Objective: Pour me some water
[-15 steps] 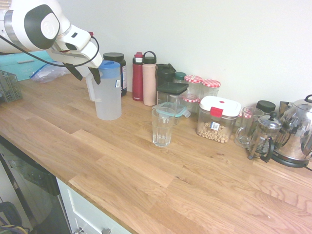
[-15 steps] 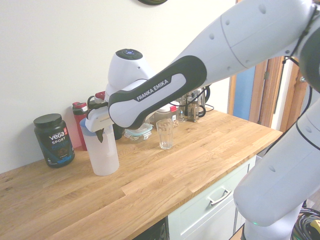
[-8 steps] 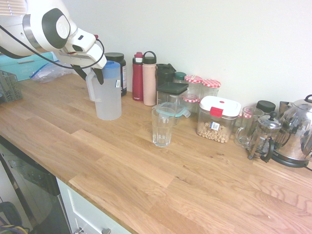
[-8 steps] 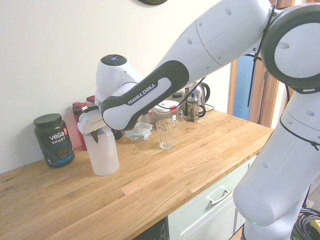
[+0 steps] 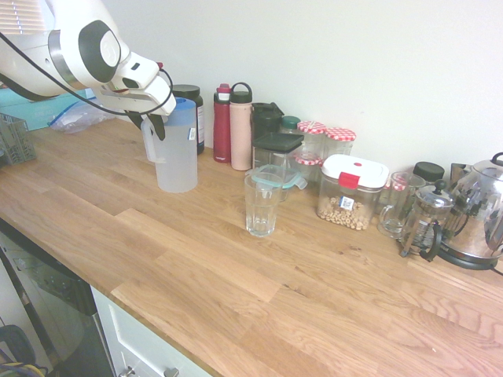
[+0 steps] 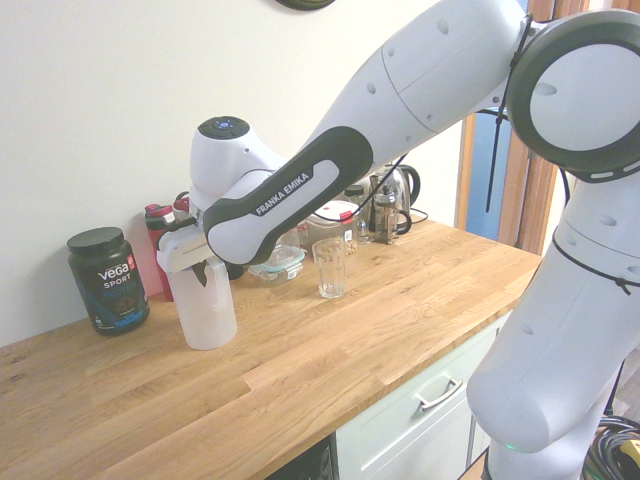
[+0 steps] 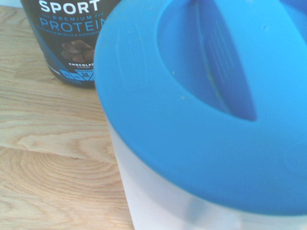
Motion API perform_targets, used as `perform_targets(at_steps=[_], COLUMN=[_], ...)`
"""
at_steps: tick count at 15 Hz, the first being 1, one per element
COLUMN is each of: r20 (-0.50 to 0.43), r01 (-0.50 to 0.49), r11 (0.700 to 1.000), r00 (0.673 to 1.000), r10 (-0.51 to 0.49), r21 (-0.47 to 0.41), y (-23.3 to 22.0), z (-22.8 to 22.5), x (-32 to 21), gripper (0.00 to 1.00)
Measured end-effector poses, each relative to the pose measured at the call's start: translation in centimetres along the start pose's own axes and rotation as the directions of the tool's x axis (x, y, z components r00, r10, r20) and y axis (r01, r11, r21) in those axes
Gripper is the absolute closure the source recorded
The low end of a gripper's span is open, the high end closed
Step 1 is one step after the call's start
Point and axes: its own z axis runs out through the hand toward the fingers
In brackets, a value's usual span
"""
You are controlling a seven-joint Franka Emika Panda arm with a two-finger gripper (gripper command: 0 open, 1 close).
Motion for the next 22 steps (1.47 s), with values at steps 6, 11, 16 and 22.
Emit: perform_targets(at_steps=[6, 11, 16, 22], r20=[0.001, 0.003, 0.047, 0.222], r01=[-0.007, -0.031, 0.066, 0.261], r11=[1.0, 1.0, 0.998, 0.964], r00=[1.0, 1.0, 0.997, 0.938], r10=[0.007, 0.031, -0.066, -0.265], r21=[-0.008, 0.0, 0.011, 0.049], y=[0.2, 1.8, 8.1, 22.4], z=[-0.1, -1.9, -7.5, -13.1], x=[0.2, -0.2, -1.4, 3.3], gripper=[1.0, 1.0, 1.0, 1.0])
